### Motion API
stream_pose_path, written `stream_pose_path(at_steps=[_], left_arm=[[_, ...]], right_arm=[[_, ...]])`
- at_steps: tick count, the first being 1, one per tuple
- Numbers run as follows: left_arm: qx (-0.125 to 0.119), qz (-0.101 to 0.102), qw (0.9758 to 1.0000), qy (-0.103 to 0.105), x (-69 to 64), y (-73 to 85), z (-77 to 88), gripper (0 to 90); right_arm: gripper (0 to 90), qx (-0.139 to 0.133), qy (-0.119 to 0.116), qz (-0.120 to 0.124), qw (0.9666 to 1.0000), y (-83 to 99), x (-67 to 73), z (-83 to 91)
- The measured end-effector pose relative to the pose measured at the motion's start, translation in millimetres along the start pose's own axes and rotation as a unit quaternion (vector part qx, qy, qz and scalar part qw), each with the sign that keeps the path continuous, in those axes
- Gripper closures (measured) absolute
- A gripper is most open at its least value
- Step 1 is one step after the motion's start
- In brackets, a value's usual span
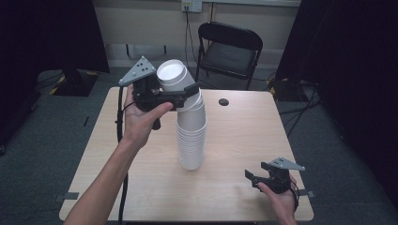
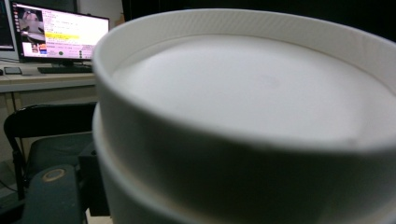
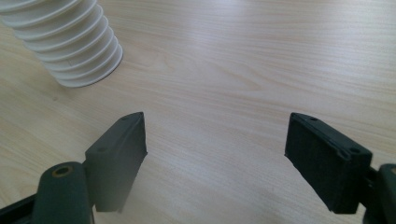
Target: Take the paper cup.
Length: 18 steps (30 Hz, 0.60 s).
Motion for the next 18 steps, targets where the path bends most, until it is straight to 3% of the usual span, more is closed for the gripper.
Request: stream_pose_path(at_steps=[6, 12, 15, 18], left_arm=[[0.009, -0.01, 0.9999, -0.003, -1.5, -0.5, 10.8, 17.6], [0.008, -0.004, 1.0, -0.003, 5.5, 2.6, 21.8, 17.6], [0.004, -0.005, 0.9997, -0.023, 9.4, 5.1, 28.0, 17.6], [0.003, 0.0, 0.9996, -0.029, 14.2, 8.0, 32.9, 17.6]], right_arm=[[20.3, 0.0, 0.001, 0.0, 1.0, 0.0, 0.0, -0.4], [20.3, 0.003, 0.0, 0.0, 1.0, 0.5, 0.7, -1.3], [20.3, 0.003, 0.002, 0.0, 1.0, 0.6, 0.4, -1.4], [20.3, 0.004, 0.002, 0.0, 1.0, 0.5, 0.9, -1.5]])
Point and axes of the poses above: each handheld gripper's, and its own axes: z roughly backward along the jaws, y roughly out of its underside, x roughly to its left, the point moved 1 cm from there along -z, roughly forward along the jaws, and after that the axes turned 10 degrees about -y, right-handed, at the moved point
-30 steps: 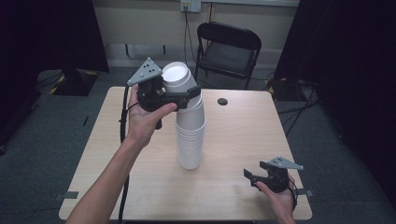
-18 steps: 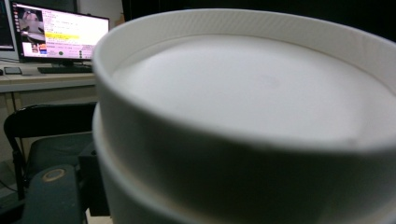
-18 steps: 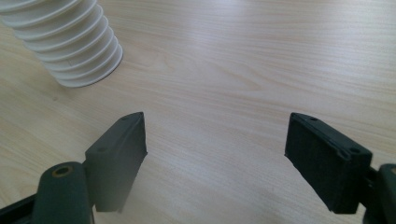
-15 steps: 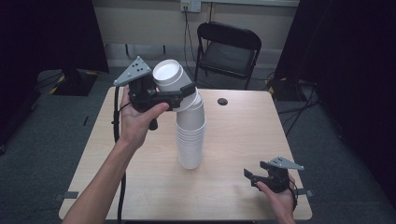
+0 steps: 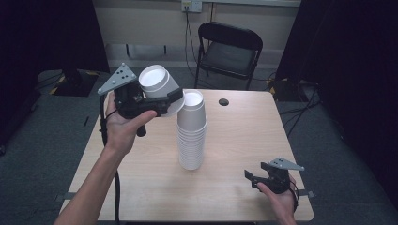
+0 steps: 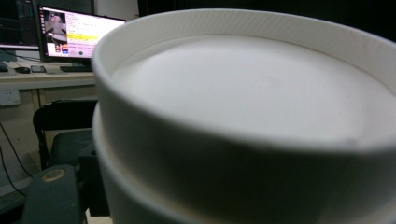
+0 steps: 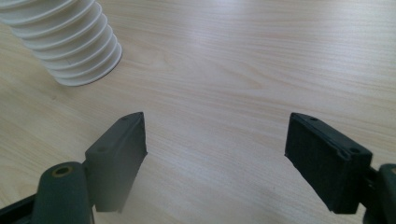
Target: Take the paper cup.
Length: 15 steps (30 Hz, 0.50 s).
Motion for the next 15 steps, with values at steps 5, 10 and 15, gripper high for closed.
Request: stream_pose_path(at_steps=[5, 10, 15], left_arm=[[0.017, 0.007, 0.9998, -0.01, 8.3, 8.9, 6.6, 17.6], [0.029, 0.016, 0.9994, -0.004, 15.3, 17.7, 13.3, 17.5], [0.033, 0.033, 0.9989, 0.008, 24.5, 33.3, 16.7, 17.6]], right_arm=[[20.3, 0.001, 0.0, 0.001, 1.0, 0.2, 0.7, -0.9], [20.3, 0.001, 0.0, 0.001, 1.0, 0.3, 1.4, -1.0], [20.4, 0.001, 0.0, 0.004, 1.0, 0.0, 2.3, -1.4]])
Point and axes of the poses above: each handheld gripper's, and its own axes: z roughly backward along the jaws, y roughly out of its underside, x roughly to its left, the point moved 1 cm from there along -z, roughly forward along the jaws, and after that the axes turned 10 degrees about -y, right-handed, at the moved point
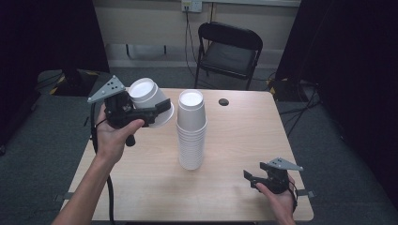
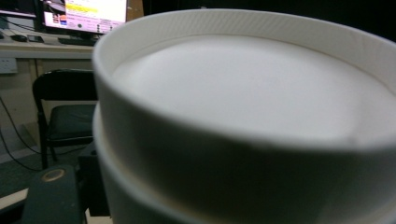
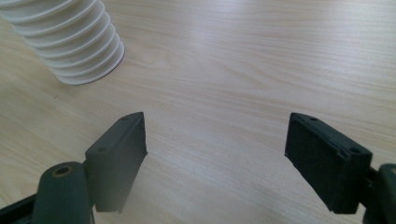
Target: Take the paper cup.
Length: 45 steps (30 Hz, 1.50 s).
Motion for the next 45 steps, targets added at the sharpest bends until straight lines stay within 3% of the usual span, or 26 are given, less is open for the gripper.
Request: stream_pose_path(at_steps=[3, 8, 16, 25, 31, 34, 43, 45], left_arm=[[0.015, -0.001, 0.9999, -0.007, 6.3, 10.4, 0.4, 17.7], [0.028, 0.018, 0.9994, -0.01, 16.1, 26.2, 4.5, 17.7], [0.041, 0.037, 0.9976, -0.041, 24.6, 44.1, 15.7, 17.7], [0.055, 0.067, 0.9953, -0.044, 30.9, 62.4, 23.6, 17.8], [0.069, 0.087, 0.9933, -0.035, 28.7, 78.4, 24.6, 17.8], [0.088, 0.085, 0.9919, -0.035, 24.6, 85.1, 23.2, 17.8], [0.114, 0.092, 0.989, -0.02, 12.0, 102.7, 19.3, 17.8], [0.124, 0.101, 0.987, -0.012, 7.3, 109.5, 17.8, 17.8]], right_arm=[[20.3, -0.001, 0.0, 0.0, 1.0, 0.0, -0.3, 0.4], [20.4, -0.001, -0.001, -0.001, 1.0, 0.1, 0.1, 0.4], [22.2, 0.0, 0.0, 0.004, 1.0, -0.6, 3.8, 0.6], [27.7, -0.001, -0.004, 0.014, 0.9999, -2.0, 12.6, 1.4], [30.8, -0.007, -0.004, 0.023, 0.9997, -4.7, 19.8, 1.4], [33.8, -0.005, -0.007, 0.029, 0.9995, -6.1, 24.5, 2.1], [39.1, 0.0, -0.02, 0.045, 0.9988, -8.9, 36.8, 0.7], [40.4, 0.0, -0.023, 0.051, 0.9984, -10.1, 39.3, 0.1]])
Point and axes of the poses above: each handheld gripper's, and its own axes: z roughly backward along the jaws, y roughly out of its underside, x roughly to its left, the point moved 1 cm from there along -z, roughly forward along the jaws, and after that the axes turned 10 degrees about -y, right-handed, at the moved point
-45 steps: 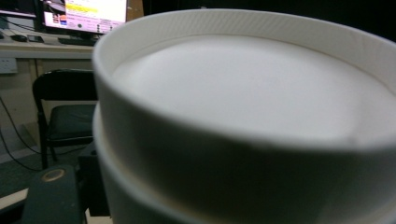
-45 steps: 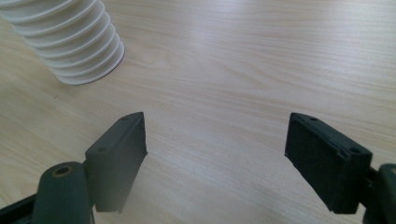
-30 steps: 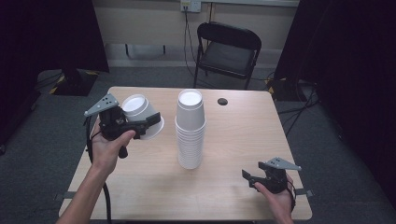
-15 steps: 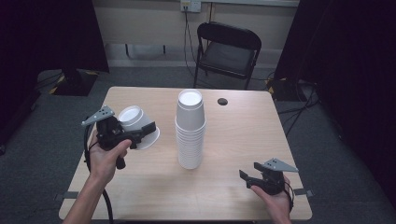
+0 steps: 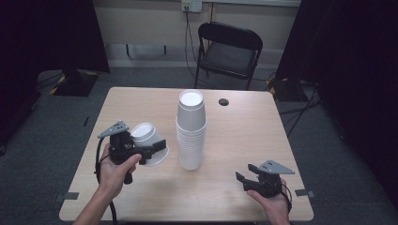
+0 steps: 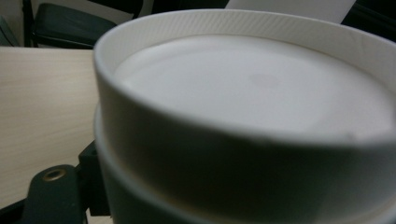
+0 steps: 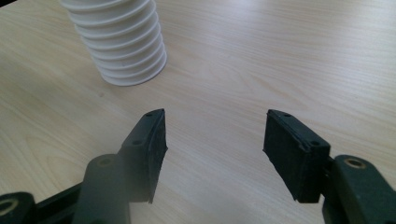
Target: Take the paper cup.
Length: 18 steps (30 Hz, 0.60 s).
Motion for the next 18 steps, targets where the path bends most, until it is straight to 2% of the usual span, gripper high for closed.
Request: stream_pose_path(at_steps=[4, 7, 10, 12, 13, 16, 18], left_arm=[[0.012, 0.008, 0.9999, 0.009, -4.2, 7.8, -3.3, 17.8], [0.016, 0.006, 0.9998, 0.007, -6.7, 11.9, -3.7, 17.8], [0.021, 0.023, 0.9993, 0.019, -9.0, 16.4, -3.6, 17.7], [0.021, 0.027, 0.9992, 0.02, -10.3, 17.5, -3.8, 17.7], [0.022, 0.027, 0.9992, 0.02, -11.7, 19.4, -4.4, 17.7], [0.025, 0.039, 0.9985, 0.028, -13.0, 21.9, -5.6, 17.6], [0.029, 0.04, 0.9983, 0.03, -14.1, 23.4, -5.9, 17.6]], right_arm=[[42.9, -0.002, -0.007, 0.007, 0.9999, -3.4, 5.7, -2.3], [43.6, -0.005, -0.018, 0.016, 0.9997, -6.5, 13.3, -5.1], [43.7, -0.008, -0.031, 0.024, 0.9992, -10.4, 22.1, -8.2], [43.7, -0.009, -0.035, 0.029, 0.9989, -12.1, 25.6, -9.2], [42.8, -0.013, -0.048, 0.036, 0.9981, -17.1, 33.8, -11.5], [42.7, -0.019, -0.063, 0.047, 0.9968, -23.9, 43.8, -15.1], [42.5, -0.021, -0.071, 0.056, 0.9956, -27.8, 51.7, -17.4]])
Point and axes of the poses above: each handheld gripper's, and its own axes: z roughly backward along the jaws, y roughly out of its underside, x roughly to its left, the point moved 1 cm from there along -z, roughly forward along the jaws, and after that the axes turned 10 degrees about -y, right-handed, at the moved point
